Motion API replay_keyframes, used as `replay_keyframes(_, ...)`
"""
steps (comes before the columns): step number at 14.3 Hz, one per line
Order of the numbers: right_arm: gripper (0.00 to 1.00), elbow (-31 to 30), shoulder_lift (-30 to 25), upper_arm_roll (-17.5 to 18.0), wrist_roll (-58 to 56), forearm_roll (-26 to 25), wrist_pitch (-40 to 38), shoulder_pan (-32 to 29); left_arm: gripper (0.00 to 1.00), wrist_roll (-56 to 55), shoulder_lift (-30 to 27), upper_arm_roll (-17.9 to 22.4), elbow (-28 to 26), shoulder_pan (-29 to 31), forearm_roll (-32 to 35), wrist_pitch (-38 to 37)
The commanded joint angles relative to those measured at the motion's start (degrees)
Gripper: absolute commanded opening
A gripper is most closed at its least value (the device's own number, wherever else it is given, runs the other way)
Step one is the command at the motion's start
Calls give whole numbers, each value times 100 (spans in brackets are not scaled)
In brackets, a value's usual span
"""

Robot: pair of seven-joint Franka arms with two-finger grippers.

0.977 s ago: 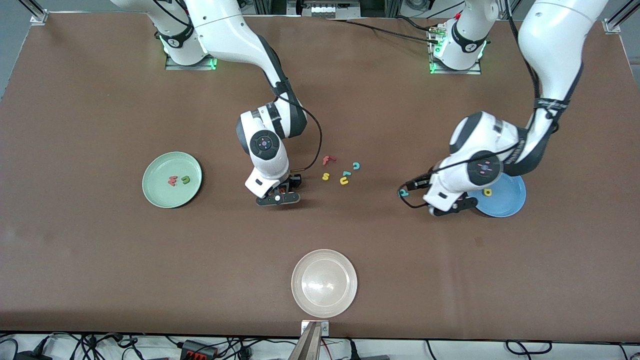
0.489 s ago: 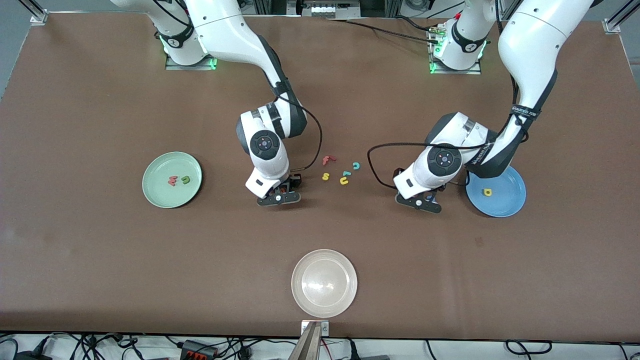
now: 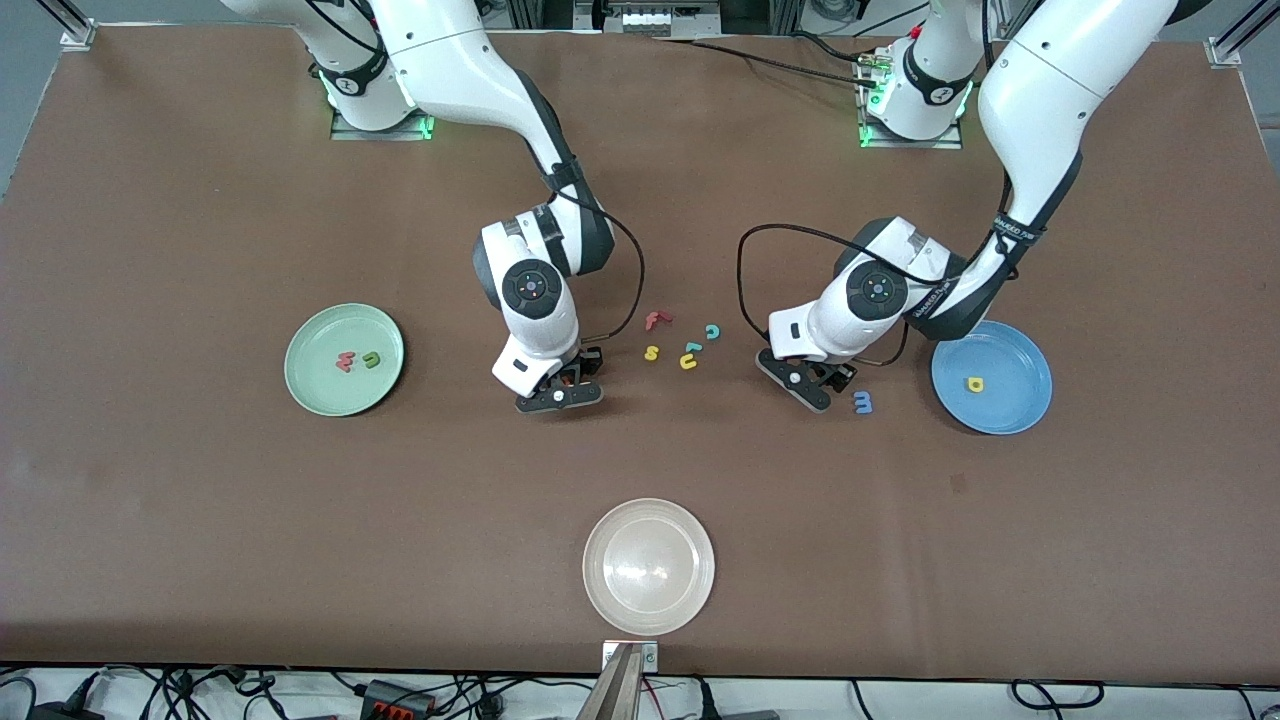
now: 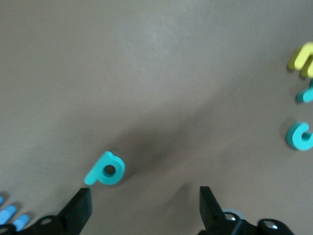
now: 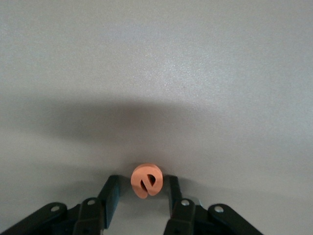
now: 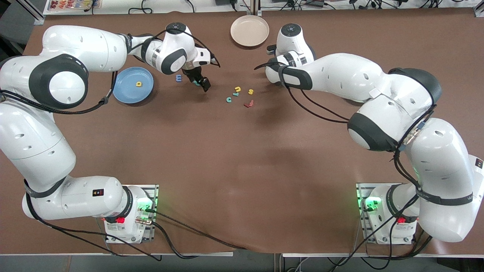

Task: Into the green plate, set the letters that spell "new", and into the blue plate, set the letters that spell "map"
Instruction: 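Grasp the orange e with the right gripper while the left gripper reaches teal p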

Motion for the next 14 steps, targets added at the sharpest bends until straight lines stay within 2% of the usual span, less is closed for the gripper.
replay_keyframes(1, 48, 94, 175, -10, -47, -93, 126, -3, 81, 641, 86, 12, -99, 137, 179, 251)
replay_keyframes(5, 47, 94, 184, -10, -56, -102, 162, -3, 71, 1417, 288, 180, -81, 181, 179, 839)
replay_keyframes(10, 45, 94, 192, -10, -47, -234, 232, -3, 65, 1470, 279, 215, -55, 172, 213, 867)
replay_keyframes(13, 37, 94, 193, -1, -47, -242, 232, -3, 66, 1461, 288, 250, 103, 198, 836, 876)
replay_keyframes(14, 35, 94, 193, -1, -38, -234, 232, -3, 66, 1461, 297, 250, 103, 216, 864, 876)
